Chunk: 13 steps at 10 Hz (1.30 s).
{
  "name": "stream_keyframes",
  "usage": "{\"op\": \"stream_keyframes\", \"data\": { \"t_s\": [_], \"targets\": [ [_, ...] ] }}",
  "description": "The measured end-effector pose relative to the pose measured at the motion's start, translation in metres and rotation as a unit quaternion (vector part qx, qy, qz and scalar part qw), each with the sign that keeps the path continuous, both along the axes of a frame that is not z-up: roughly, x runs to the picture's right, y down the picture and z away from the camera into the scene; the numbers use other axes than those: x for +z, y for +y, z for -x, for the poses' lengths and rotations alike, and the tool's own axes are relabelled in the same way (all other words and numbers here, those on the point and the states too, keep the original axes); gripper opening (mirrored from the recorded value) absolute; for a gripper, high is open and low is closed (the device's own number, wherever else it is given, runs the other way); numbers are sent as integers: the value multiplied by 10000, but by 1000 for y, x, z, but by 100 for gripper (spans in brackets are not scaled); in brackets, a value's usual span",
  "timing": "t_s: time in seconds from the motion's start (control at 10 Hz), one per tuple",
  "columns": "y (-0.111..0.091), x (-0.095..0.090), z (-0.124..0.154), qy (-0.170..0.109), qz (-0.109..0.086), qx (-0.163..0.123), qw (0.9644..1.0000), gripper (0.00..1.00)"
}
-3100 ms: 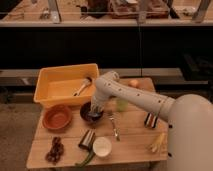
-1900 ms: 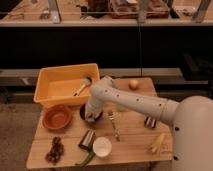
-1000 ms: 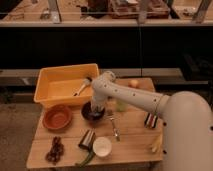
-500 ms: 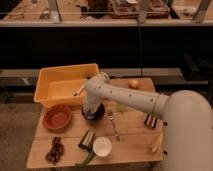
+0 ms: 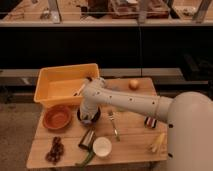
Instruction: Wipe purple bowl with towel
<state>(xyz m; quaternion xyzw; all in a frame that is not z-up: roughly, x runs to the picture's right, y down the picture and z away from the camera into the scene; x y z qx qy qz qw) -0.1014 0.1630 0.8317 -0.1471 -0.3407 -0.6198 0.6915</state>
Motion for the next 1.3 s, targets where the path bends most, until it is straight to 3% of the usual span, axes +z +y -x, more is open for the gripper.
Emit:
{"op": "stream_keyframes", "data": {
  "t_s": [0.3, 0.6, 0.9, 1.3],
  "targets": [
    [8, 10, -32, 172, 106, 71, 9998, 0],
    [-5, 20, -41, 399, 95, 333, 9986, 0],
    [-25, 19, -26, 446, -40, 486, 9978, 0],
    [-27, 2, 25, 113, -62, 481, 9988, 0]
  ]
}}
